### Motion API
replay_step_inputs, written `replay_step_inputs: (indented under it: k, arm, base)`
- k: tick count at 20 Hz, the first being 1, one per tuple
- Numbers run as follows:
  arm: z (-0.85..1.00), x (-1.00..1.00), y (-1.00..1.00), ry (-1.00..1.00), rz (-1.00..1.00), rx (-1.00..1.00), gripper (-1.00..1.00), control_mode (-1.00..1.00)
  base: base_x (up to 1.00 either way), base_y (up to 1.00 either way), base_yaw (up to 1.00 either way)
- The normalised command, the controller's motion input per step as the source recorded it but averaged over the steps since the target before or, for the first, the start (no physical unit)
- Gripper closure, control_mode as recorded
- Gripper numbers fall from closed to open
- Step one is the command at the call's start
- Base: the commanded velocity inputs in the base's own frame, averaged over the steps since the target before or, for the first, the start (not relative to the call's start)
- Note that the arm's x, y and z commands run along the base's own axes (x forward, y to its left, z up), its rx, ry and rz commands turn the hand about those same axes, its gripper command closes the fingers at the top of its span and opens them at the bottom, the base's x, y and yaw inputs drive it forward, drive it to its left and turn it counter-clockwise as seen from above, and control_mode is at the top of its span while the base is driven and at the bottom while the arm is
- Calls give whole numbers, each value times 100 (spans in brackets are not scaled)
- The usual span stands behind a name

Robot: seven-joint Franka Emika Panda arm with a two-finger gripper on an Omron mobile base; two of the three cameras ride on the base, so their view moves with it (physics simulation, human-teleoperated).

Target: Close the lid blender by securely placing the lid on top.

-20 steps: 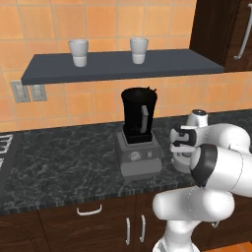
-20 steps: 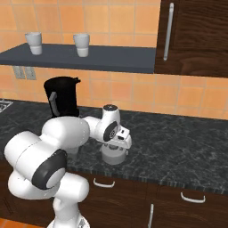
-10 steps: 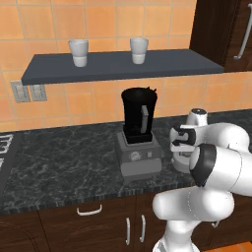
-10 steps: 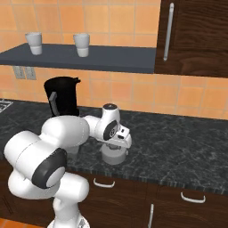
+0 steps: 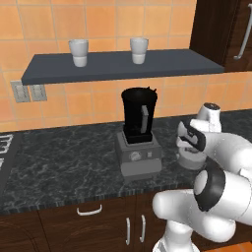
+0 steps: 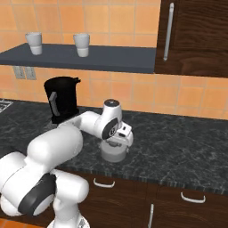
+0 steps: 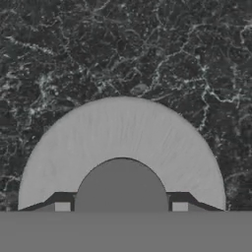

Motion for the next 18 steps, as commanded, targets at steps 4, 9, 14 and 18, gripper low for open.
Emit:
replay_step_inputs:
  k: [4, 9, 14, 18]
  arm:
    - [100, -31, -15, -35, -8, 9, 100, -100]
    - [100, -5, -1, -40, -15, 1, 100, -100]
    - [100, 0, 0, -38, -21, 0, 100, -100]
    - [100, 0, 1, -25, -15, 0, 100, -100]
  base:
    - [0, 0, 0]
    - [0, 0, 0]
    - [0, 0, 0]
    - [0, 0, 0]
